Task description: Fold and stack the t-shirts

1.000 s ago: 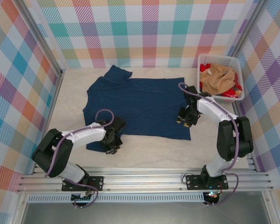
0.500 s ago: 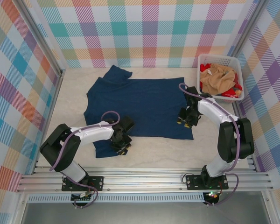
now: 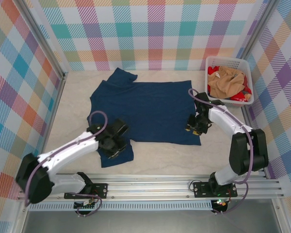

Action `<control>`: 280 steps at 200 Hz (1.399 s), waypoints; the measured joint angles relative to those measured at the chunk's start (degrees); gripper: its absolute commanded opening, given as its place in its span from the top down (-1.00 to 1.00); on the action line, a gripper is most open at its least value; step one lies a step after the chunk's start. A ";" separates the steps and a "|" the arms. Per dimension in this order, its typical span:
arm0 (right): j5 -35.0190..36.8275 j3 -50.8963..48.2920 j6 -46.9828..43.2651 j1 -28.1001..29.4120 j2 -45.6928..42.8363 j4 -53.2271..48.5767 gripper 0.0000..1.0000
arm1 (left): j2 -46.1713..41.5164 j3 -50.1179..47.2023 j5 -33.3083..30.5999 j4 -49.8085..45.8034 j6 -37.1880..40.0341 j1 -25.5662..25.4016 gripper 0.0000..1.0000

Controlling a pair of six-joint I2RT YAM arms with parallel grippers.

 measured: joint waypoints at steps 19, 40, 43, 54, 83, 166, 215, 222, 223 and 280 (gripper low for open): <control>-1.70 -0.90 0.00 0.04 -1.11 -0.07 0.30 | -2.97 -6.14 -1.66 -4.04 1.97 0.79 0.33; -3.43 -1.09 0.00 0.33 -1.81 -0.04 0.29 | -1.64 -9.75 -3.41 -5.60 4.66 1.79 0.30; -3.61 -1.09 0.00 0.42 -1.81 -0.02 0.29 | -1.22 -9.84 -3.74 -5.75 4.92 1.90 0.29; -4.17 -1.09 0.00 0.55 -1.81 -0.07 0.29 | 0.24 -9.84 -4.68 -5.77 6.21 2.21 0.27; -4.85 -1.09 0.00 0.85 -1.81 -0.09 0.29 | 1.51 -10.82 -6.78 -4.68 8.04 3.30 0.17; -5.20 -1.09 0.00 0.87 -1.81 -0.26 0.30 | 0.02 -16.65 -5.53 5.53 9.29 4.83 0.36; -5.20 -1.09 0.02 0.87 -1.81 -0.28 0.29 | -0.02 -15.93 -5.79 6.27 10.14 4.83 0.32; -5.20 -1.09 0.02 0.87 -1.81 -0.28 0.29 | -0.15 -15.56 -5.92 5.88 10.38 4.83 0.30; -5.20 -1.09 0.02 0.87 -1.81 -0.28 0.30 | -0.17 -15.54 -5.95 5.81 10.38 4.83 0.30; -5.20 -1.09 0.04 0.90 -1.81 -0.28 0.29 | 0.92 -15.32 -6.23 6.47 11.91 5.18 0.32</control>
